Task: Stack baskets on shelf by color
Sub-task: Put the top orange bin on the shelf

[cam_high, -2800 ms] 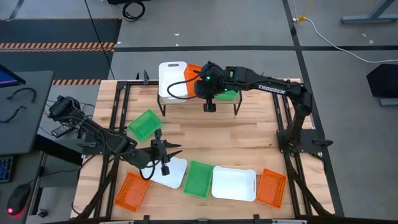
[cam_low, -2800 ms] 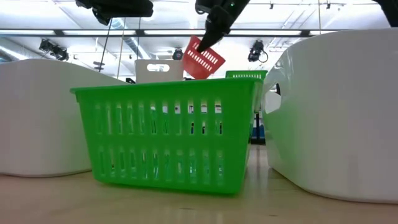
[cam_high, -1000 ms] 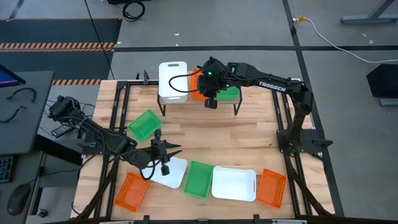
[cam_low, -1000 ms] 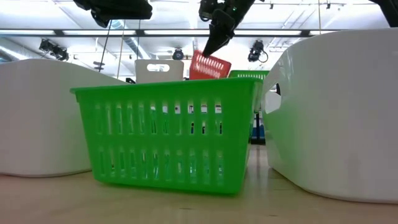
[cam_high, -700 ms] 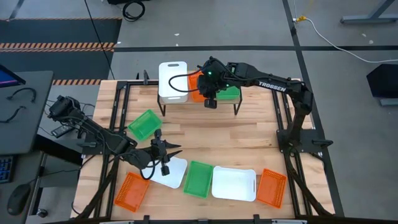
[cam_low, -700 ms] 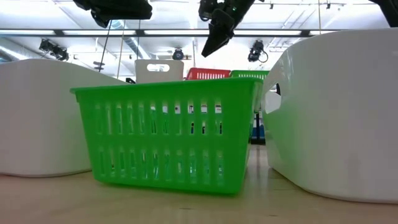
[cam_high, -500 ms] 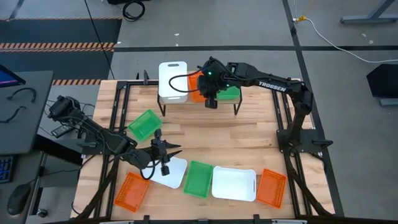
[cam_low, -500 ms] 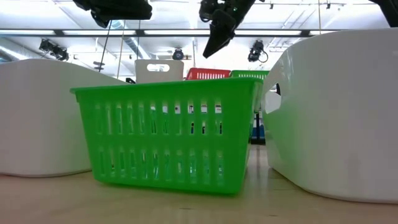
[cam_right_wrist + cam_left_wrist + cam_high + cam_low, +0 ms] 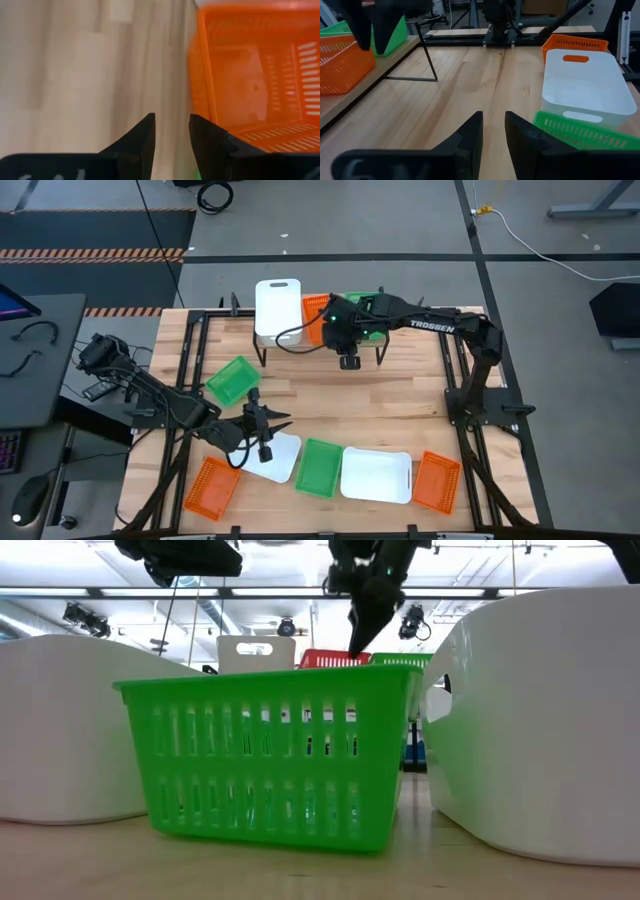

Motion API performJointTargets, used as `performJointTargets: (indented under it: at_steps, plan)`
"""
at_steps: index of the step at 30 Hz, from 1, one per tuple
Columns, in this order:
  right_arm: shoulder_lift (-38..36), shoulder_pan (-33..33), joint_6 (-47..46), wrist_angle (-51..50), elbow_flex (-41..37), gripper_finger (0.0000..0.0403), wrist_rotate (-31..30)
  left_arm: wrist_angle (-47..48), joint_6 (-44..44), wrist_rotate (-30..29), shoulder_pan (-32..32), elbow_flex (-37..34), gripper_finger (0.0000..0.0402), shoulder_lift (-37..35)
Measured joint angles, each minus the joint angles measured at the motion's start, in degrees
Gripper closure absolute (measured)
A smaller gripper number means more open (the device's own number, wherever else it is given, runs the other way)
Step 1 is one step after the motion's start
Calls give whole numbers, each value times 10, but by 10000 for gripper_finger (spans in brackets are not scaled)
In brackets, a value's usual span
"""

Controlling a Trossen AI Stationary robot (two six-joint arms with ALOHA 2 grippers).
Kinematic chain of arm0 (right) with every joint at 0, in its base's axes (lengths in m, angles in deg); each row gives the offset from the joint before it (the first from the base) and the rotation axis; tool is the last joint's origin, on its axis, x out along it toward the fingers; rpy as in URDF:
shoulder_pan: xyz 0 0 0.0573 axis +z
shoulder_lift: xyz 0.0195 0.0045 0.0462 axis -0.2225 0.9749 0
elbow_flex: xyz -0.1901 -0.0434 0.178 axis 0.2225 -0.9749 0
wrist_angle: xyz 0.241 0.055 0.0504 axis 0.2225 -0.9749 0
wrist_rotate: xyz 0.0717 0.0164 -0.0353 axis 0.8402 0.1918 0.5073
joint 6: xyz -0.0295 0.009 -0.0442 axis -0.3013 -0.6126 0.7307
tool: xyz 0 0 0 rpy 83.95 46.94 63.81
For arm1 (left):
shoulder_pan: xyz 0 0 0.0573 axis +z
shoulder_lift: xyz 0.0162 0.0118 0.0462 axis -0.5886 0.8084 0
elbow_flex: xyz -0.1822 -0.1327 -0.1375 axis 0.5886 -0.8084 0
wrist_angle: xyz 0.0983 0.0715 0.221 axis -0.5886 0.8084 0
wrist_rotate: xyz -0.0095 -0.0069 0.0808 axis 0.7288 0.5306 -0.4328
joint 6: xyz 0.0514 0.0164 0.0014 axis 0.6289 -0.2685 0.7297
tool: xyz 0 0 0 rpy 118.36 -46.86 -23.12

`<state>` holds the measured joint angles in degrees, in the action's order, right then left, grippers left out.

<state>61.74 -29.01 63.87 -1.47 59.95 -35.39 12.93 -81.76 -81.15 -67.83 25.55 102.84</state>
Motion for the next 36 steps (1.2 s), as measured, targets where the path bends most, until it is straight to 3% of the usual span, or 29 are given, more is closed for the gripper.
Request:
performJointTargets:
  at_steps: [15,26,29,36]
  plan:
    - [-1,8,31,77,-17,279,6,2,4,0,0,0,312,0]
    - [-43,18,68,107,-16,279,-11,10,2,0,0,0,315,0]
    - [-50,10,88,96,-16,279,-40,12,2,0,0,0,313,0]
    - [-49,-17,82,42,-17,279,-8,14,-1,0,0,0,318,0]
